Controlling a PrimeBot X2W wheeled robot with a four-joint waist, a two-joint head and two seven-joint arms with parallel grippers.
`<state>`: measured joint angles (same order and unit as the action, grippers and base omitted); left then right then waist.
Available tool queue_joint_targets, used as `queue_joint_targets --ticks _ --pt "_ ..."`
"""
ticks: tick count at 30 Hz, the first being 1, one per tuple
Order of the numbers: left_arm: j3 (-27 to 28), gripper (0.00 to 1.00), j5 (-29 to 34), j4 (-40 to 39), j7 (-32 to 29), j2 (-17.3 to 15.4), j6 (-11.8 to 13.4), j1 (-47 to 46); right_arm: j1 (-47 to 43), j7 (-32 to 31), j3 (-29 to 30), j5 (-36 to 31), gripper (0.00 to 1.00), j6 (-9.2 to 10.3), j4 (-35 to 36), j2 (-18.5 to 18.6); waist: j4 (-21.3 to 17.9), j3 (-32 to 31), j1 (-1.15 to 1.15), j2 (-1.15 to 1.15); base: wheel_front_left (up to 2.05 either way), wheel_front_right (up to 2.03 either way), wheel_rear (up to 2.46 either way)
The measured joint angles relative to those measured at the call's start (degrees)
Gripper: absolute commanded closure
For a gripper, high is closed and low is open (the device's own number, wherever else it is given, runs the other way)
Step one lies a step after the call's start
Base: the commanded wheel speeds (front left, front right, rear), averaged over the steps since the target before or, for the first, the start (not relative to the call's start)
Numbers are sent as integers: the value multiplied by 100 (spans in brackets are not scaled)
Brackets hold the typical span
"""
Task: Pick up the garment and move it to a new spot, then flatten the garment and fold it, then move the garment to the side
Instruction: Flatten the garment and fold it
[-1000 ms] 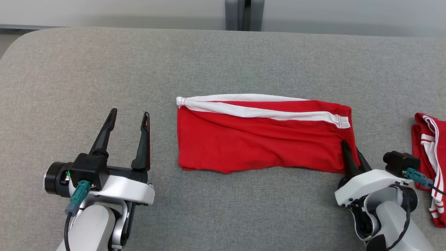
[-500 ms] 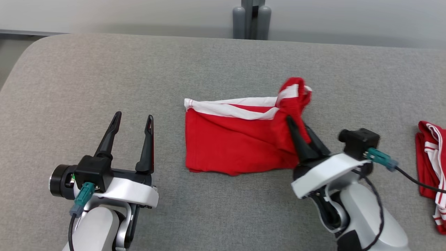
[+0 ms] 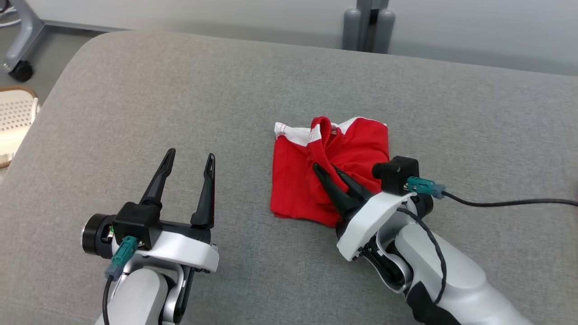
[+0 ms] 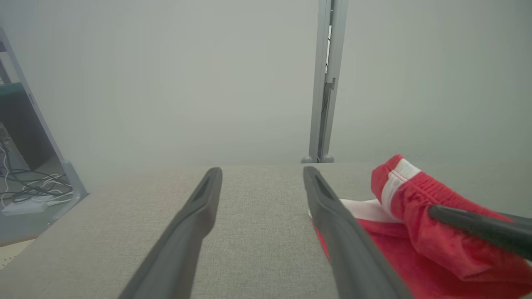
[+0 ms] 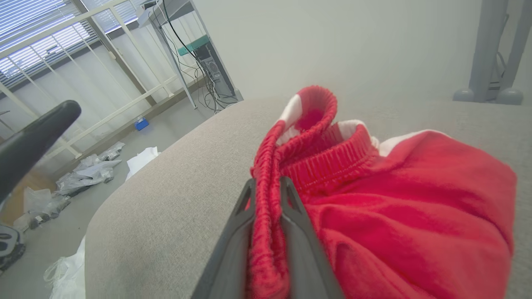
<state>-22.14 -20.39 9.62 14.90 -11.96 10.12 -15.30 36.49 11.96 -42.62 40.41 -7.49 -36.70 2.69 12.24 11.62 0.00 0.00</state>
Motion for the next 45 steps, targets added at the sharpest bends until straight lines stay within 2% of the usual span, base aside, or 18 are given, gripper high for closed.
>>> queue_joint_targets --ticks 5,6,7,8,17,20,24,25,35,41,45 --pt "20 0 23 26 0 74 -52 -41 370 102 -477 277 100 0 -548 2 130 98 0 0 0 0 0" --pt "26 0 31 35 0 82 -56 -46 428 104 -563 323 69 0 -646 3 147 118 0 0 0 0 0" --pt "32 0 33 42 0 91 -75 -47 454 122 -625 427 20 0 -679 9 161 136 0 0 0 0 0" --pt "40 0 45 47 0 101 -85 -49 485 136 -706 506 0 0 -710 10 171 153 0 0 0 0 0" --pt "146 0 125 53 0 166 -148 -57 631 274 -1419 948 0 0 -478 5 59 218 0 0 0 0 0" --pt "194 0 142 51 0 172 -148 -57 619 290 -1345 934 0 0 -236 -2 -26 211 0 0 0 0 0" --pt "313 0 182 21 0 152 -140 -44 414 304 -520 439 0 0 185 -4 -177 193 0 0 0 0 0" --pt "383 0 182 -4 0 134 -125 -31 192 303 -22 18 0 0 380 -3 -260 179 0 0 0 0 0" --pt "695 0 179 -99 0 79 -101 88 -1035 320 2499 -1874 0 0 1410 7 -652 51 0 0 0 0 0" --pt "911 0 182 -99 0 68 -115 240 -1685 276 3454 -2483 0 0 1794 9 -801 -112 0 0 0 0 0" --pt "1054 0 211 -126 0 63 -149 355 -2053 126 3802 -2776 0 0 2113 10 -894 -220 0 0 0 0 0"
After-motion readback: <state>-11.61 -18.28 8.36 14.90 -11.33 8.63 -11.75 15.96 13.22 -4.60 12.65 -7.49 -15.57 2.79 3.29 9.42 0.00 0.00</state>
